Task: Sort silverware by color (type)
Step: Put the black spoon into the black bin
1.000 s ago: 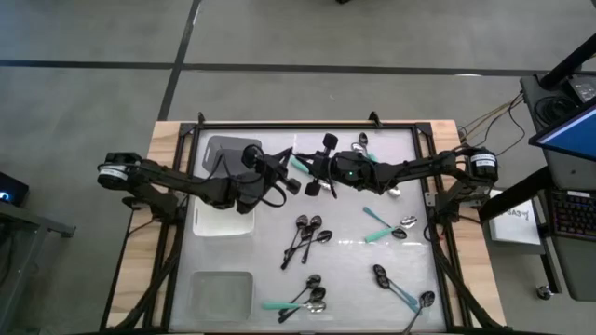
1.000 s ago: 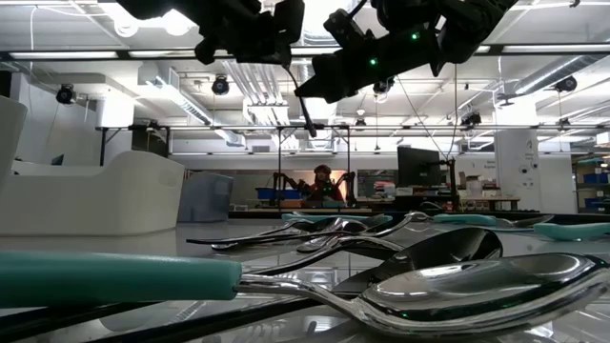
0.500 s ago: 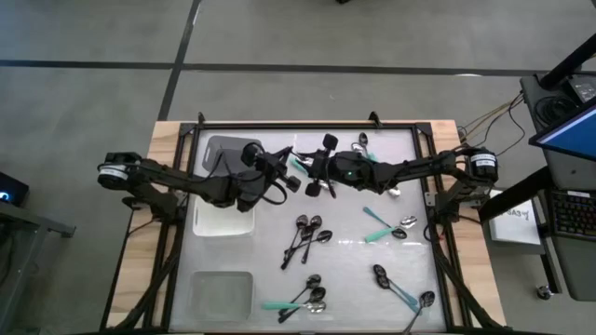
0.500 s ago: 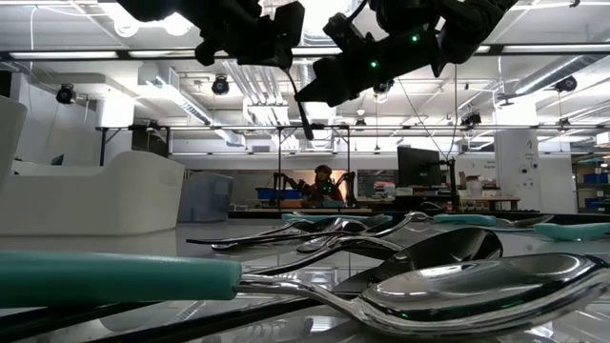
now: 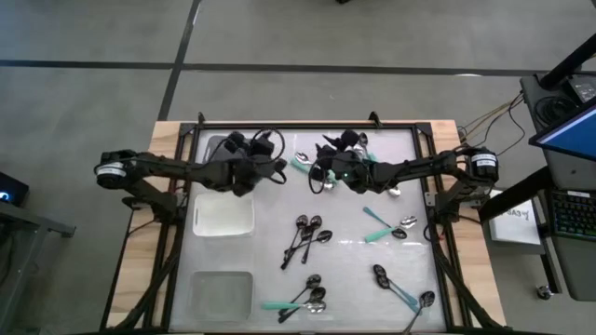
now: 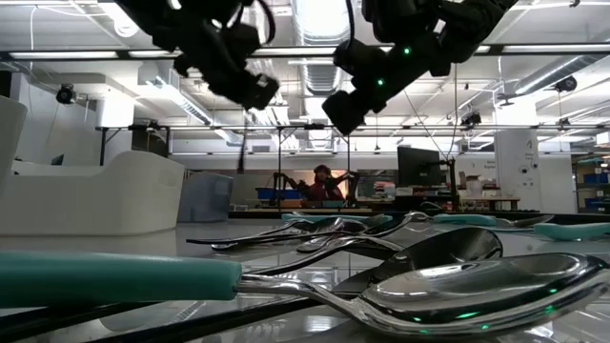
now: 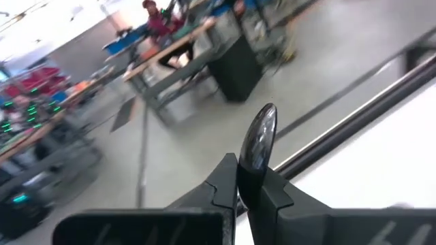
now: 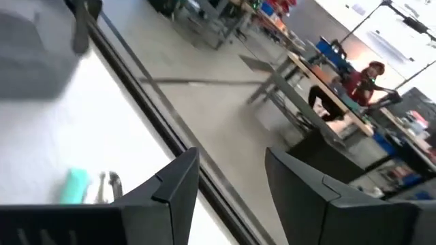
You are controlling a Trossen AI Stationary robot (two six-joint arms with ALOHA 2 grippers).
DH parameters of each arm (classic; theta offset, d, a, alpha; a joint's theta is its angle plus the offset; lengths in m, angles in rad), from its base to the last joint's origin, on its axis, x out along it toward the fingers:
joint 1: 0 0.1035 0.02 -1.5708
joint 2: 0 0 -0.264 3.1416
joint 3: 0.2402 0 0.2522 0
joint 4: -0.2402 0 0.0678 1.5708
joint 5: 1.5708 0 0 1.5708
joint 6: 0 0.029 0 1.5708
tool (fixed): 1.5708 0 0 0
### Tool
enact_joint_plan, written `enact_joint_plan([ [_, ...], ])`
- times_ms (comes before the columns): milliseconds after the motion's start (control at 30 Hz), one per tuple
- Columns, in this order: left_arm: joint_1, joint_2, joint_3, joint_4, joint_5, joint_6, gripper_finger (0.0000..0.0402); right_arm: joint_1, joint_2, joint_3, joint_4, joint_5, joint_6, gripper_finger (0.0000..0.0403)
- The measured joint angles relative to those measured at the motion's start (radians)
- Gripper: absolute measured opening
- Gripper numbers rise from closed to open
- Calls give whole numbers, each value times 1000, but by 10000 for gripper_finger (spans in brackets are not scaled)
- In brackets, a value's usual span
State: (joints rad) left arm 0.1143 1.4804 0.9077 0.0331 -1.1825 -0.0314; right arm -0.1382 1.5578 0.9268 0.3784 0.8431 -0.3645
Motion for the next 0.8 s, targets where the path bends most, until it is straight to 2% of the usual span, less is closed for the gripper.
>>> enact_joint_plan([
  [300, 92, -80, 0, -395, 5, -187, 0, 0, 0, 0, -142, 4, 125, 158],
  [467, 119, -94, 0, -631, 101, -331, 0, 0, -12, 0, -226, 10, 180, 155],
  [533, 124, -88, 0, -715, 107, -388, 0, 0, -18, 0, -266, 24, 202, 155],
  [667, 131, -77, 0, -801, 111, -444, 0, -9, -41, 0, -354, 24, 271, 155],
  [800, 139, -63, 0, -812, 186, -426, 0, -27, -53, 0, -467, 24, 343, 155],
])
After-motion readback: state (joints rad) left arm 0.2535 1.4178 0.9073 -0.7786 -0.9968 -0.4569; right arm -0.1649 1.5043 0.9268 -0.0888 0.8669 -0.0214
